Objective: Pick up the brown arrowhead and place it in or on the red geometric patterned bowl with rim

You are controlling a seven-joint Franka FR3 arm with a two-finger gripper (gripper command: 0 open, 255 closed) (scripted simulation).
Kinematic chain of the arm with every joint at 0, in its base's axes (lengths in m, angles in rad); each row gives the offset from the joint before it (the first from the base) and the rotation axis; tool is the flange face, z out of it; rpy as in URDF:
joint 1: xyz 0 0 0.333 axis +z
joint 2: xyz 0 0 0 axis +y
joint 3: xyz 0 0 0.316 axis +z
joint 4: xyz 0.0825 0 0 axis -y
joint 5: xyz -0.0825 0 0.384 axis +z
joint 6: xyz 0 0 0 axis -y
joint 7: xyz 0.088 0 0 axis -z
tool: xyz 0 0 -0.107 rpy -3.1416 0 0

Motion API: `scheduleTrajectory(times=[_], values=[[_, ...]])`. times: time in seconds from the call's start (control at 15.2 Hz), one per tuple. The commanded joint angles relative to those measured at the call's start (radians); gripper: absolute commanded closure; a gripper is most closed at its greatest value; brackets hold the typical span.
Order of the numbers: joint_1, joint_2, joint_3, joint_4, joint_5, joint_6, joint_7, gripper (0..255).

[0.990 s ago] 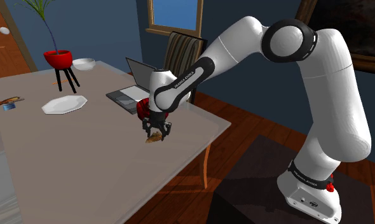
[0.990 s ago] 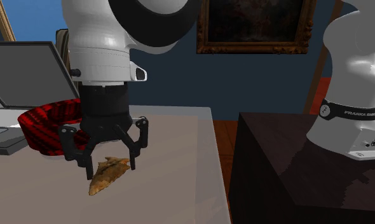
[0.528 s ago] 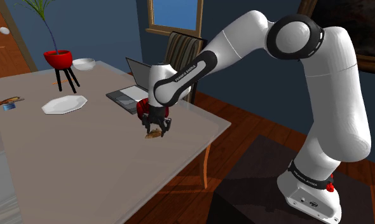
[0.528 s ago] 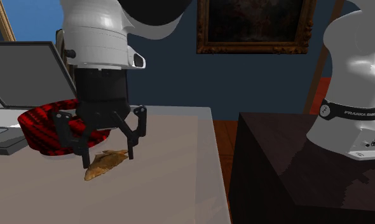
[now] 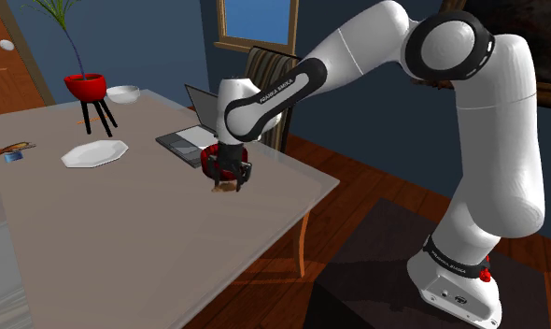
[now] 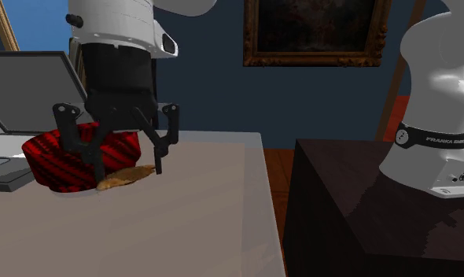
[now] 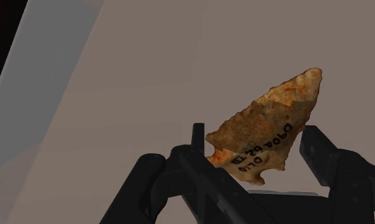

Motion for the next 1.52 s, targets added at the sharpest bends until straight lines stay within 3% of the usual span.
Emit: scheduleTrajectory(times=[0.0, 1.19, 1.45], values=[[-0.002, -0.015, 0.002, 0.007, 0.003, -0.022, 0.0, 255], [-0.013, -0.123, 0.014, 0.097, 0.023, -0.217, 0.009, 255], [-0.045, -0.029, -0.011, 0.246, 0.009, -0.281, -0.046, 255]])
